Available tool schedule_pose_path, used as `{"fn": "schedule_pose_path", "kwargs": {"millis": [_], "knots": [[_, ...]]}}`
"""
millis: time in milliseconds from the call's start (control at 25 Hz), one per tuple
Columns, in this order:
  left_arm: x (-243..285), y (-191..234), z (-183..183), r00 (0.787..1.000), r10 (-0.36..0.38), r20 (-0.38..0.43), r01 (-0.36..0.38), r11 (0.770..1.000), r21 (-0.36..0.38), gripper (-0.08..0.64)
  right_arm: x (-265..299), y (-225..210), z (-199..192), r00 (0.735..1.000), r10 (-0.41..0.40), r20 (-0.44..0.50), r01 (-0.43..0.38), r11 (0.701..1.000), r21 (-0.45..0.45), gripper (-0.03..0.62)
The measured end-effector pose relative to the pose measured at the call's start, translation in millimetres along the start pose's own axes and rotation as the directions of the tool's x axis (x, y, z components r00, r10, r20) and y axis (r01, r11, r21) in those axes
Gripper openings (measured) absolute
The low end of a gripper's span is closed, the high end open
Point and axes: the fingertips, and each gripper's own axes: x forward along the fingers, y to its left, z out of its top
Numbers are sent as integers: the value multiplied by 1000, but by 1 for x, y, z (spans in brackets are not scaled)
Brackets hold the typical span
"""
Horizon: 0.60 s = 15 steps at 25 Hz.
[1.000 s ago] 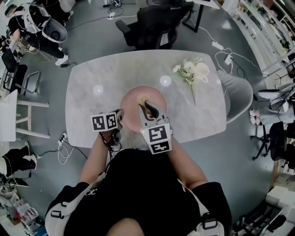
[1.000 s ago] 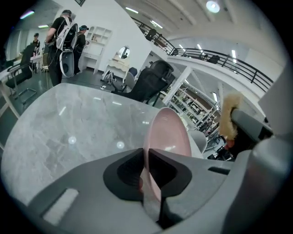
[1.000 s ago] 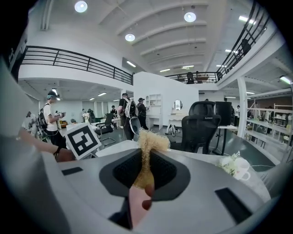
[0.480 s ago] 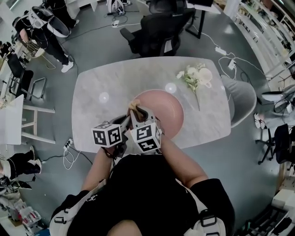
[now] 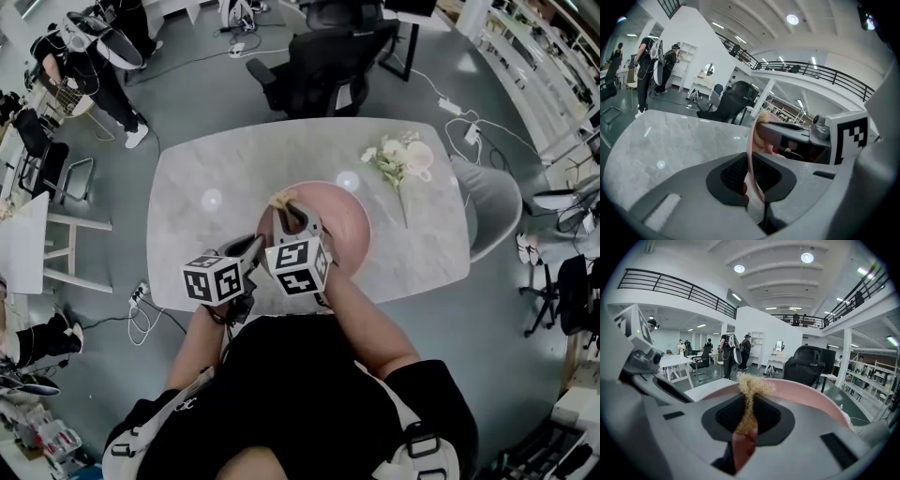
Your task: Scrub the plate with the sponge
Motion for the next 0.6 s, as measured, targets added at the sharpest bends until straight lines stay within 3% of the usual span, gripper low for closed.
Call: {"fn": "schedule_pose_path", "kwargs": {"millis": [600], "knots": [[-16,11,17,997,30,72,-30,1000,1,38,-2,-71,-19,990,-131,-53,132,991,10,55]]}}
